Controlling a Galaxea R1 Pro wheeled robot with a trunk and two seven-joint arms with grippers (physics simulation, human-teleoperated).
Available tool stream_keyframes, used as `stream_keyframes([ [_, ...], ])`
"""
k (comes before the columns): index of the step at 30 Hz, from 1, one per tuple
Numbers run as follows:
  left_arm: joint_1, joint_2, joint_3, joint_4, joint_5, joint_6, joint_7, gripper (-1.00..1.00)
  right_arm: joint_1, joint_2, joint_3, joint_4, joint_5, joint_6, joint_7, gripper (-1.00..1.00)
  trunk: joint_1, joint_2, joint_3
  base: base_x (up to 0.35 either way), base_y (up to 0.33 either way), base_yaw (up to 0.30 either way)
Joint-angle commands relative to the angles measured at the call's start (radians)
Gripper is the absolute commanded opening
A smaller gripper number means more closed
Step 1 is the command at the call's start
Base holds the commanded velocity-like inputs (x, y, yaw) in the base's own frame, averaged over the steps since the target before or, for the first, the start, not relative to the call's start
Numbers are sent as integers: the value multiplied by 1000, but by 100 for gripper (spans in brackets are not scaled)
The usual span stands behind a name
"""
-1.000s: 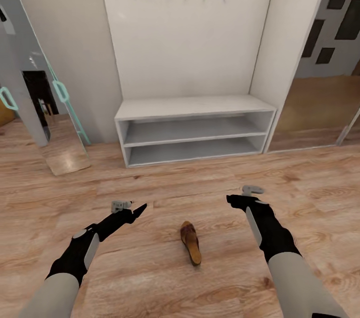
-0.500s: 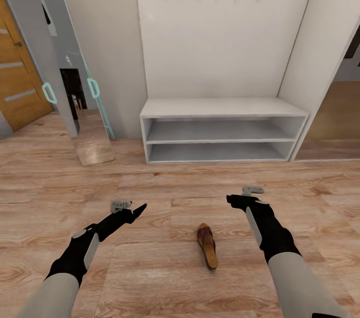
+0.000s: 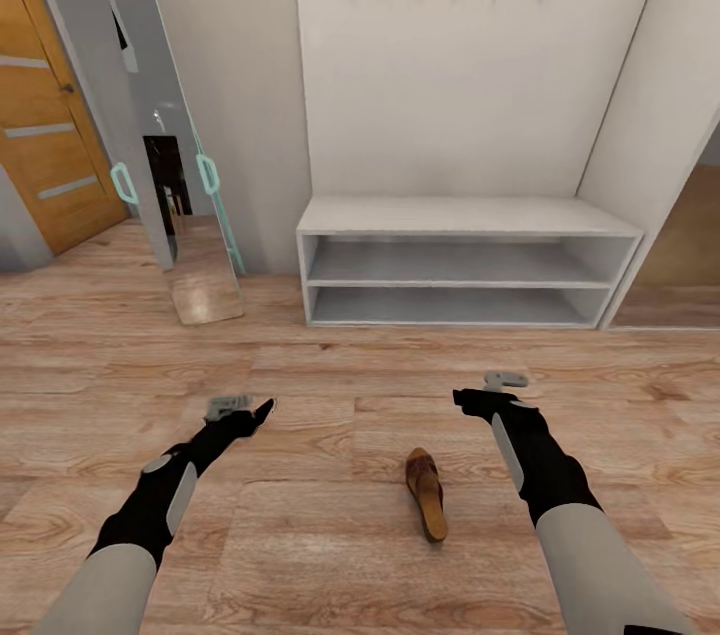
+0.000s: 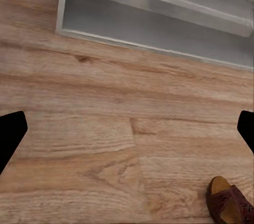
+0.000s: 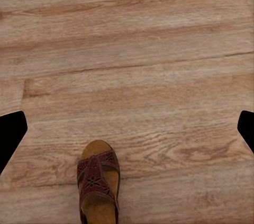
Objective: Pick up the two gym shoes and the two sandals from the corridor floor and place them onto the hallstand (shoe rack) in the corridor, making sure they are on the rack and not on the floor. Arrange them so the two gym shoes are next to each other and the two sandals are next to each other.
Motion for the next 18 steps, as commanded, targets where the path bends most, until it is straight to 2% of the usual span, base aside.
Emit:
stream_keyframes([
  [1, -1, -1, 3, -1, -3, 1, 21, 100, 0, 1, -2, -1, 4, 5, 0, 100, 0, 0, -1, 0, 0, 5],
  [4, -1, -3, -1, -4, -4, 2, 88, 100, 0, 2, -2, -1, 3, 3, -1, 100, 0, 0, -1, 0, 0, 3],
  [5, -1, -6, -4, -45, -6, 13, 129, 100, 0, 2, -2, -3, 2, 3, -1, 100, 0, 0, -1, 0, 0, 0],
  [11, -1, -9, -24, -114, -5, 52, 134, 100, -1, 1, -3, -3, 2, 3, 0, 100, 0, 0, -1, 0, 0, 0],
  [12, -1, -9, -54, -140, -4, 57, 134, 100, 0, 1, -3, -3, 2, 3, 1, 100, 0, 0, -1, 0, 0, 0],
  [13, 0, -9, -104, -155, -2, 59, 133, 100, 0, 1, -3, -3, 2, 3, 1, 100, 0, 0, -1, 0, 0, 0],
  [14, 0, -9, -128, -161, -2, 61, 133, 100, 0, 1, -3, -3, 2, 3, 1, 100, 0, 0, -1, 0, 0, 0],
  [18, 0, -8, -152, -166, -1, 64, 134, 100, 0, 2, -2, -1, 2, 2, -1, 100, 0, 0, -1, 50, 9, 0],
])
